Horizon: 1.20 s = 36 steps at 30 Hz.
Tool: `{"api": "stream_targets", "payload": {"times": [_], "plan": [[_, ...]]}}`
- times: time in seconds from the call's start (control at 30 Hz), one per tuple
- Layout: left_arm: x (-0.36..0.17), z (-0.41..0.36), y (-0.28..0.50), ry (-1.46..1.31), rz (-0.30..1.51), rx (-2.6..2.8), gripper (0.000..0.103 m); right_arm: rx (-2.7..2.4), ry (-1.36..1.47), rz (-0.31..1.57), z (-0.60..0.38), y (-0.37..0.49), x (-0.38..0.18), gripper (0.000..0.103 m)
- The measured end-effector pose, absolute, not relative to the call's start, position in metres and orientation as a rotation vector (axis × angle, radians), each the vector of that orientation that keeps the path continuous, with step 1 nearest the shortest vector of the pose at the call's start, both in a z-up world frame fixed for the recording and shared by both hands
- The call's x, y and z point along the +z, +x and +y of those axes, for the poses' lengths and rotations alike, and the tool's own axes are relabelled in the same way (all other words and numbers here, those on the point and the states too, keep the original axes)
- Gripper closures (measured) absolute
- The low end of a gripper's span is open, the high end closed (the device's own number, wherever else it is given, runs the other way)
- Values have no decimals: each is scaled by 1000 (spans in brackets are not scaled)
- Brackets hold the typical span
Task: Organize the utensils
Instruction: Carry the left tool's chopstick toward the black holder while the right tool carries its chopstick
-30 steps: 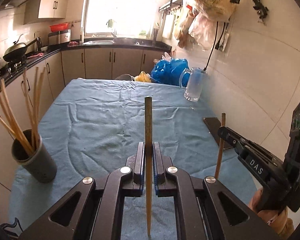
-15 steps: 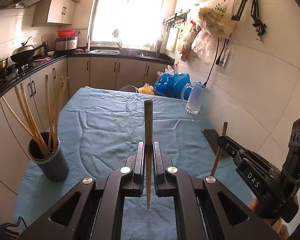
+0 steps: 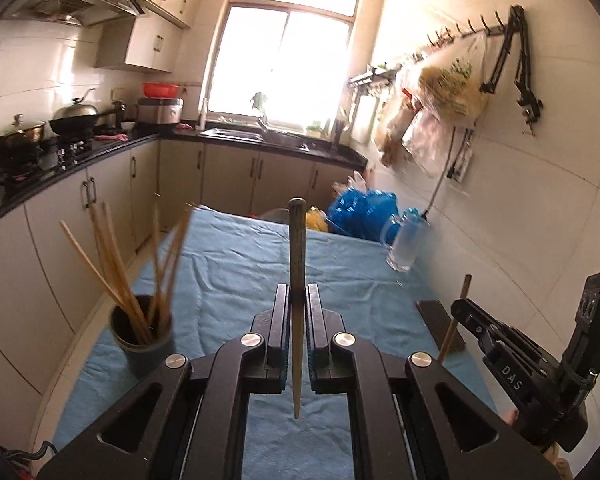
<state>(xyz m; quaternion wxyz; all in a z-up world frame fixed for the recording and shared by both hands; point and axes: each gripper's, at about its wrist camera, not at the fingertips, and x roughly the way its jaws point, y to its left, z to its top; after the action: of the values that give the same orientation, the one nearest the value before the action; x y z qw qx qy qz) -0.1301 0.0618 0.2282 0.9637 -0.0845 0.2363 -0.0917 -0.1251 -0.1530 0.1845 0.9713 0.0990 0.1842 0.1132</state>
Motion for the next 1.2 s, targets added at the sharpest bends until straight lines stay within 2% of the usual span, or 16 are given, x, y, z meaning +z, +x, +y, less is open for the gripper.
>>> {"api": "stream_targets", "payload": {"times": [1.2], "plan": [[206,112,-115,-157,567,-10,96,401,103,396,-62,-92,205,95]]}}
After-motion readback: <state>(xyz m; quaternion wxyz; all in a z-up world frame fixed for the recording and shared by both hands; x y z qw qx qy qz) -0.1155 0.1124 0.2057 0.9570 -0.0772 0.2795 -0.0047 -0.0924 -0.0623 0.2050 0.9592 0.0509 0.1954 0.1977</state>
